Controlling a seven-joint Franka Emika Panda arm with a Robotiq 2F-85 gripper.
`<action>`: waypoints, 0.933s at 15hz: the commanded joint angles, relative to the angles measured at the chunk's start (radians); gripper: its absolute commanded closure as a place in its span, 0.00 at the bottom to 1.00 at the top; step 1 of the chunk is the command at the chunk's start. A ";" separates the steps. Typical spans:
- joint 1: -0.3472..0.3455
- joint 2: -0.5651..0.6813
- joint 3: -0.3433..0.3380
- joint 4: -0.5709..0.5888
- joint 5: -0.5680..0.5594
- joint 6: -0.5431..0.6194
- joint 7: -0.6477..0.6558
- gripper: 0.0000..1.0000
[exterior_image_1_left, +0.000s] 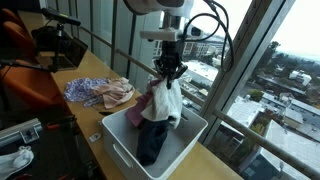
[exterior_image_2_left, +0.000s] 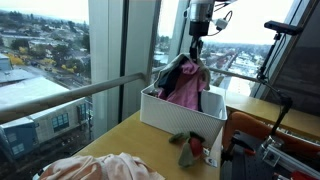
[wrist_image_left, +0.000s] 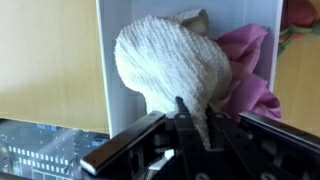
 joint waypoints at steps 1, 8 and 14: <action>-0.007 0.029 -0.001 -0.005 0.020 0.008 0.000 0.96; 0.033 0.007 0.013 -0.046 -0.009 0.004 0.066 0.47; 0.104 -0.182 0.060 -0.192 -0.008 0.028 0.088 0.03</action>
